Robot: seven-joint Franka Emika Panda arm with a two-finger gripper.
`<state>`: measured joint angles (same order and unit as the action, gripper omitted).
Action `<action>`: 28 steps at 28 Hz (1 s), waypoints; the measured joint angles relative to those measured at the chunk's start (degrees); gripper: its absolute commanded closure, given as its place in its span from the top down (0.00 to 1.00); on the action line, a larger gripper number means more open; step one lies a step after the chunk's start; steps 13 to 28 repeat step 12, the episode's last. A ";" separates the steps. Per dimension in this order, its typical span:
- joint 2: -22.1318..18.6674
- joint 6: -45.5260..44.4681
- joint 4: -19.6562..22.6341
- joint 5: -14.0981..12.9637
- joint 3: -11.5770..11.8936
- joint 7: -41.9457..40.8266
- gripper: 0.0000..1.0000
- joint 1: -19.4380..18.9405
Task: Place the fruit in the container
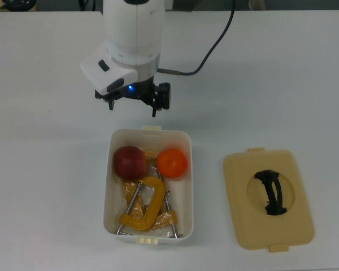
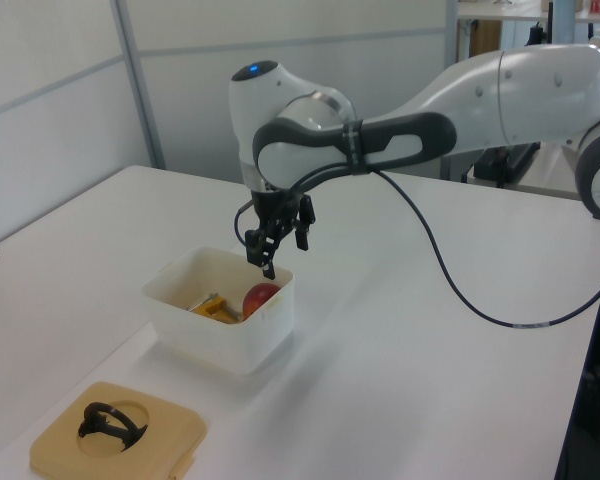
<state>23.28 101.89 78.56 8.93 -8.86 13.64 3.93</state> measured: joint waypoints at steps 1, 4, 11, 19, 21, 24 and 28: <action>-0.23 -1.26 0.00 0.00 0.00 -0.40 1.00 0.15; -0.68 -4.58 -0.03 0.00 0.01 -3.52 1.00 0.45; -1.53 -8.19 0.02 0.00 0.04 -10.95 1.00 1.41; -1.51 -8.19 0.09 0.00 0.04 -11.18 1.00 1.47; -1.51 -8.19 0.09 0.00 0.04 -11.18 1.00 1.47; -1.51 -8.19 0.09 0.00 0.04 -11.18 1.00 1.47; -1.51 -8.19 0.09 0.00 0.04 -11.18 1.00 1.47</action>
